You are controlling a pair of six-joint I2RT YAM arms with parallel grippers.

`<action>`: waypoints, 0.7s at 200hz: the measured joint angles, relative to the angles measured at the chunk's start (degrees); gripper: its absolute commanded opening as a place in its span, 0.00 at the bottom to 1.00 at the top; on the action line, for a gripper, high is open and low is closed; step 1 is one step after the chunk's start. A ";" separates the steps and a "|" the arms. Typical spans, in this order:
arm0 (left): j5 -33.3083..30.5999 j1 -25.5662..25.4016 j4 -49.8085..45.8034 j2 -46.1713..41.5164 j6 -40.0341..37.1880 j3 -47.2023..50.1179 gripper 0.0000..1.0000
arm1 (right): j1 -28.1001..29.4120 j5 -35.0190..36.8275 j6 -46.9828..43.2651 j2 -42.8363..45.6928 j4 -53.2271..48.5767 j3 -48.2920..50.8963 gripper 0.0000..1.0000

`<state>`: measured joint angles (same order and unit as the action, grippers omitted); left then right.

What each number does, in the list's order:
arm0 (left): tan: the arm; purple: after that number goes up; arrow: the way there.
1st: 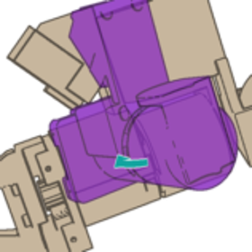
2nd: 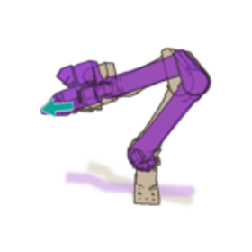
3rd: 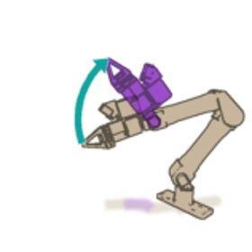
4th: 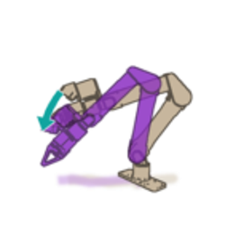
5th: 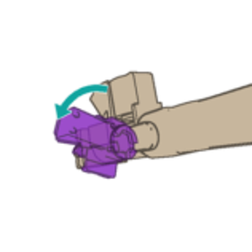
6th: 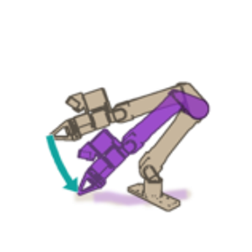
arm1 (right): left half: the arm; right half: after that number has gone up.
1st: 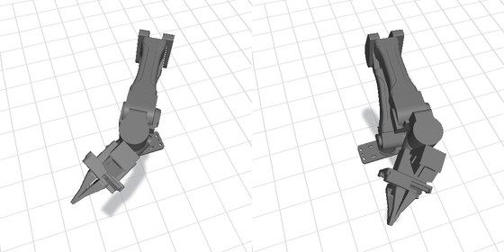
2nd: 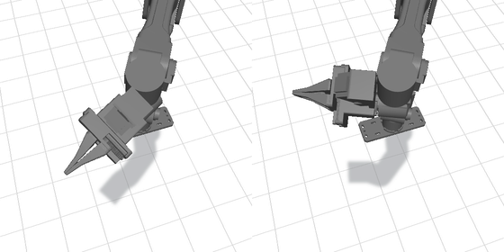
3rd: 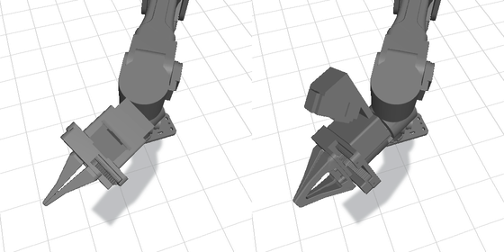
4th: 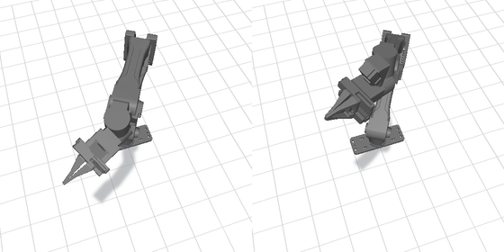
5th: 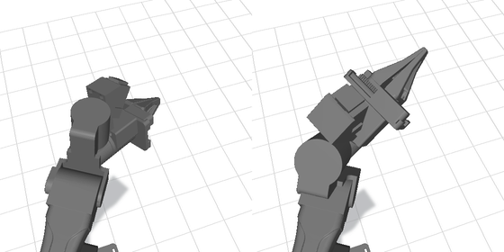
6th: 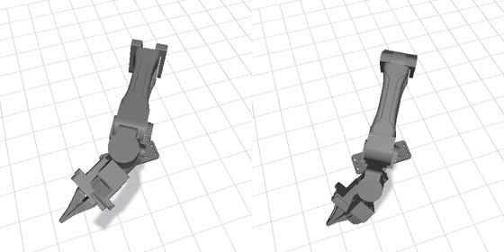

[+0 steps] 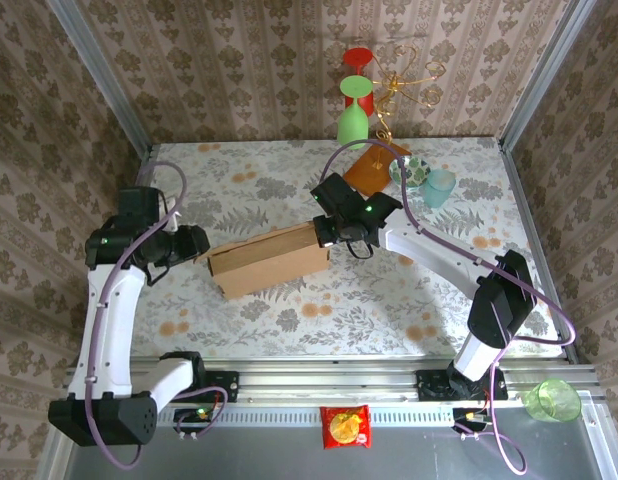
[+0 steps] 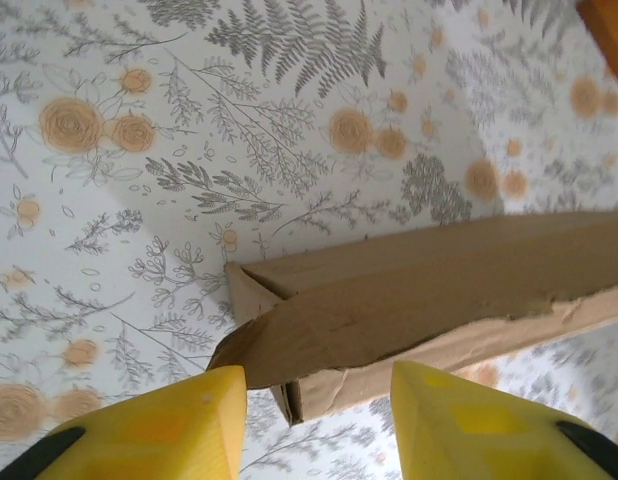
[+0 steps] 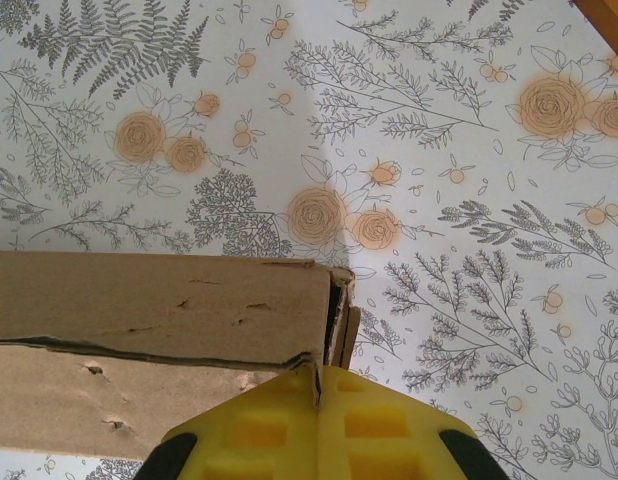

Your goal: Fold the paper box

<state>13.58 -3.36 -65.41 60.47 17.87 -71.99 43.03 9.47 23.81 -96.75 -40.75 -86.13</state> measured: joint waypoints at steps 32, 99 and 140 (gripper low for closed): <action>-0.35 -1.90 -3.02 1.09 -7.10 -1.62 0.46 | 0.00 -0.02 -0.02 -0.13 -0.09 -0.15 0.00; -4.07 -3.43 -5.55 1.64 -14.97 -0.92 0.48 | -0.02 -0.09 -0.02 -0.52 -0.24 -0.57 0.00; -4.50 -3.91 -3.04 4.26 -15.15 -0.28 0.46 | -0.02 -0.09 -0.02 -0.55 -0.24 -0.57 0.00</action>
<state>9.08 -7.27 -68.45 64.73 2.72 -72.27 43.00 9.39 23.79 -97.30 -40.99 -86.70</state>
